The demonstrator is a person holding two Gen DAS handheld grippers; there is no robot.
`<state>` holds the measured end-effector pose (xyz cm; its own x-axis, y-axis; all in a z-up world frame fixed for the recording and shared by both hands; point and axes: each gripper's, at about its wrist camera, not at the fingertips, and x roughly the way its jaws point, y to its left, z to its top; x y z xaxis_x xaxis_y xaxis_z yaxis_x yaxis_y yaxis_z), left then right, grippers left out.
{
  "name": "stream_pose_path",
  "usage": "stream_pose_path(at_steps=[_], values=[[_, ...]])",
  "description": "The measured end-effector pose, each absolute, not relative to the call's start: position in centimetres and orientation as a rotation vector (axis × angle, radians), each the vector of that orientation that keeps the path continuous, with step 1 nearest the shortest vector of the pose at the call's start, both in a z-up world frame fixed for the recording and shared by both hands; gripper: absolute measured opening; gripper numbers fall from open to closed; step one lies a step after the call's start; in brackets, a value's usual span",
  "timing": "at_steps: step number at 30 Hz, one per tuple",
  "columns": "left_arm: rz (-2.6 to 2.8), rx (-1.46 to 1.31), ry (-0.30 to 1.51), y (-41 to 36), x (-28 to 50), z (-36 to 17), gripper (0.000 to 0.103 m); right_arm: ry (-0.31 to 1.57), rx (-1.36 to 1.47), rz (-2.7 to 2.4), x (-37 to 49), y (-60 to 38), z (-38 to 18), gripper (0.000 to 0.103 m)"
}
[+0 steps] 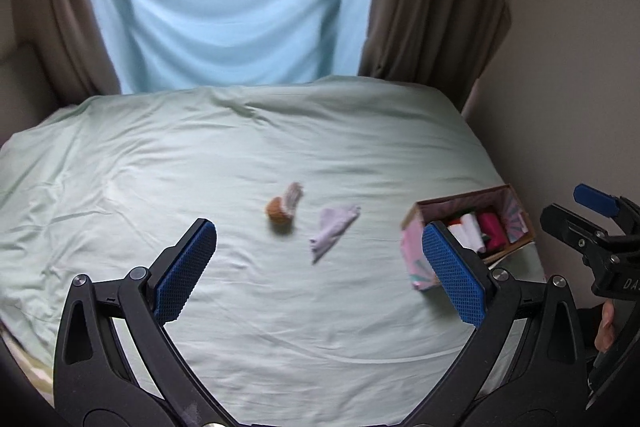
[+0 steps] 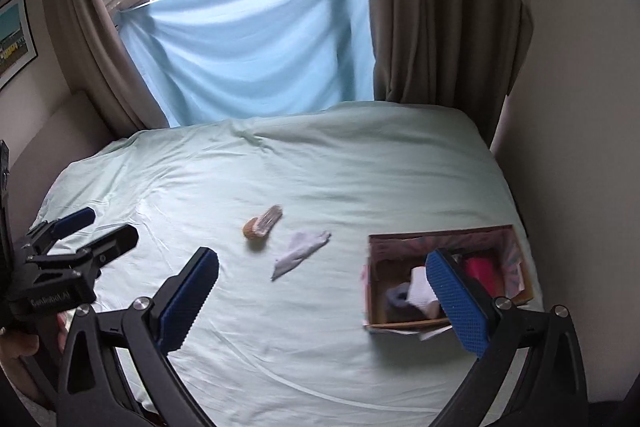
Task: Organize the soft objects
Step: 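Lift both tools from the box toward the brown clip and lilac cloth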
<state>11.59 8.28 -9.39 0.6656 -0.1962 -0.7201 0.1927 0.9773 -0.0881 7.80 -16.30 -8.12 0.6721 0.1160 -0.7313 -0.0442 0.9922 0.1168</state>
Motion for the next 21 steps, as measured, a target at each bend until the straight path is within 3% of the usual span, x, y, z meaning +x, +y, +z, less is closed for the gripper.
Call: stream_pose_path(at_steps=[11,21], values=[[-0.261,0.06,0.831,15.3,15.6,-14.7,0.103,0.827,0.112,0.041,10.1,-9.5,-11.9,0.103],[-0.344,0.099,0.891,15.8,23.6,-22.9,0.103,0.859,0.146,-0.014,15.8,-7.1,-20.3,0.103]])
